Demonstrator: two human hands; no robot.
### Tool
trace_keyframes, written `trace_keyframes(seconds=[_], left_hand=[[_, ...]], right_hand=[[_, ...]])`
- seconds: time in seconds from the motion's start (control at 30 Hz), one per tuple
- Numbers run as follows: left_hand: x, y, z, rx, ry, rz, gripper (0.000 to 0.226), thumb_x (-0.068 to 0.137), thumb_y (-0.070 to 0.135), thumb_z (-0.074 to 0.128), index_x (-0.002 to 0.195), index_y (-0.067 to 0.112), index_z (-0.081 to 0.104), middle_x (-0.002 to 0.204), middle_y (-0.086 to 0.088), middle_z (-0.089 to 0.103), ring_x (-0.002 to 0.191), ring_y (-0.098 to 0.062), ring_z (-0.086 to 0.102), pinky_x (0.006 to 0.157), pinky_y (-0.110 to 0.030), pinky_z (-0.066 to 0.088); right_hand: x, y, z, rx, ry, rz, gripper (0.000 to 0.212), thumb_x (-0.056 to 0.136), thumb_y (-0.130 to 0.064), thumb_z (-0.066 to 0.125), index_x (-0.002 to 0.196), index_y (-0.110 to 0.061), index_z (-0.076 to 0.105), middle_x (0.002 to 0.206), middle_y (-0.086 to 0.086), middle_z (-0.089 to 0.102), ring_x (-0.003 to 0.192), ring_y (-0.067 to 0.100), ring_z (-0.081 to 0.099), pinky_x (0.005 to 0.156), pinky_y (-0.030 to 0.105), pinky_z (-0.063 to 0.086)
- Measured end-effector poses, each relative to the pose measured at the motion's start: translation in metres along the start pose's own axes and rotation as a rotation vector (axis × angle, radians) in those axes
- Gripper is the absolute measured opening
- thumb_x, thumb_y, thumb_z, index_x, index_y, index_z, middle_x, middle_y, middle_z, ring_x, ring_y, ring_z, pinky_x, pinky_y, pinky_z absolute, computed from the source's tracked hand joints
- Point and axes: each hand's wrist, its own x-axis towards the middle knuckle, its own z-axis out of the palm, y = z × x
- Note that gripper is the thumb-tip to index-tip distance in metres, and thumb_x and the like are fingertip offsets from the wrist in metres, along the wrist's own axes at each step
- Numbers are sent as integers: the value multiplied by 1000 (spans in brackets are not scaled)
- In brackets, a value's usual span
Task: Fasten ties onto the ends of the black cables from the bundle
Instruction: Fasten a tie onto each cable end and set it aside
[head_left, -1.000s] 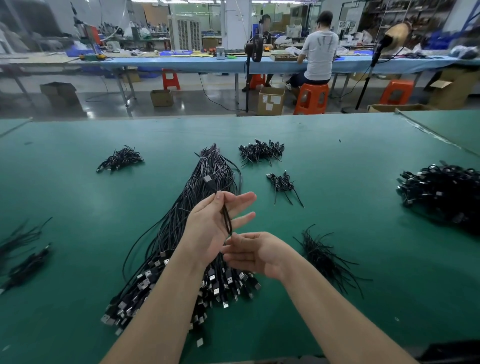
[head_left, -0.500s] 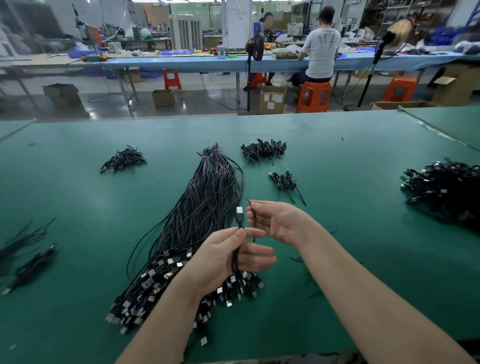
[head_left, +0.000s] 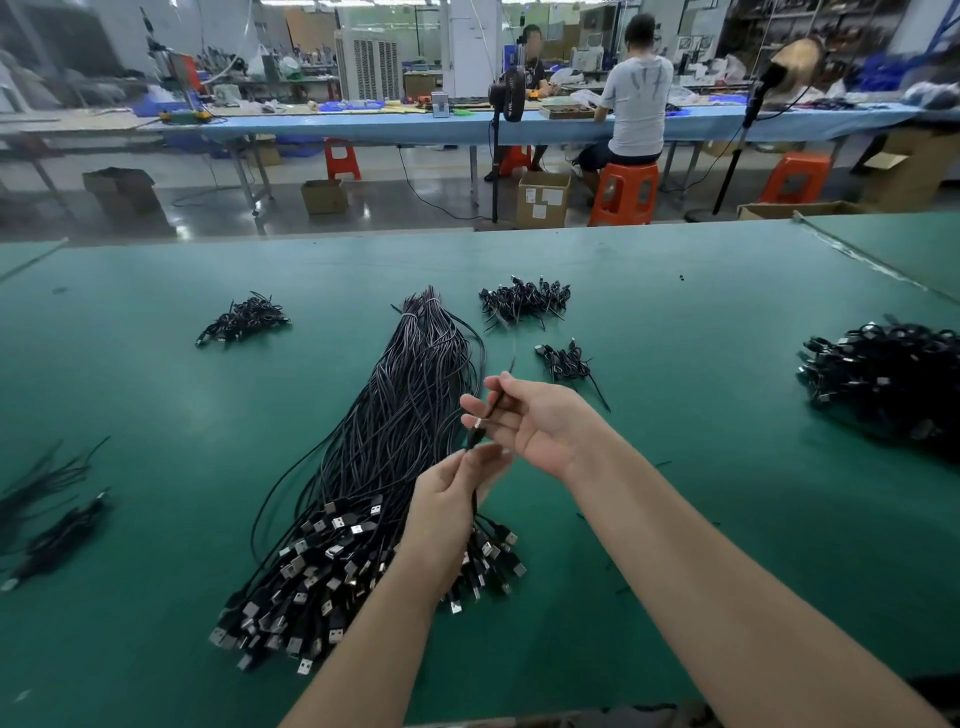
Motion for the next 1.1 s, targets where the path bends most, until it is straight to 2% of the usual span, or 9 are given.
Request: trace_keyframes(seconds=[0.17,0.3,0.4,0.47,0.6,0.77,0.93,1.0,1.1], left_hand=[[4,0,4,-171,78,73,33,109,18,40,121,6,68,125,-10,71,124,-19,63,109,-32,45],[12,10,9,-278,291,7,33,109,15,41,105,8,73,108,-11,76,110,-23,71,97,-38,53],[17,17,6,-299,398,-12,34,109,17,41,100,5,71,96,-11,78,99,-27,74,86,-34,57],[18,19,5,-348,418,-34,33,109,20,40,105,2,68,97,-13,78,99,-28,74,88,-36,57],[23,26,-1,-456,424,-18,31,110,19,36,109,-1,59,106,-21,75,100,-32,74,85,-41,59],[32,51,-14,-604,401,41,30,111,17,27,101,3,51,101,-28,73,95,-41,74,70,-43,63],[19,59,-5,-521,244,46,32,111,20,28,99,6,55,106,-27,73,96,-41,73,67,-37,61],[14,61,-3,-466,188,70,33,111,21,31,101,5,58,108,-26,73,95,-39,74,66,-35,61],[7,62,0,-358,113,77,33,109,21,37,110,0,62,104,-23,74,81,-31,76,61,-32,60]], right_hand=[[-5,2,3,87,8,-22,29,107,-11,43,87,1,59,73,12,58,78,29,73,81,45,61],[-12,18,2,82,-33,31,27,107,-9,42,90,1,60,75,15,68,84,29,75,80,41,62],[-16,30,-3,86,-43,98,25,106,-7,43,95,4,62,89,22,73,81,29,75,74,37,64],[-17,35,-6,66,-17,123,22,105,-6,46,99,4,64,87,20,74,72,26,75,65,32,64],[-18,48,-15,41,55,198,17,101,-7,56,109,3,67,95,17,77,73,23,76,56,30,61],[-19,67,-31,111,115,358,16,100,-5,54,97,3,67,85,13,77,68,22,76,51,28,58],[-11,74,-29,153,74,420,17,101,-4,53,96,6,66,83,15,76,66,24,76,48,29,58],[-8,71,-28,138,57,429,23,100,-5,56,88,9,70,83,16,76,65,23,75,48,29,58],[-3,68,-30,76,38,433,38,101,-7,56,72,10,73,79,16,75,63,21,75,49,28,58]])
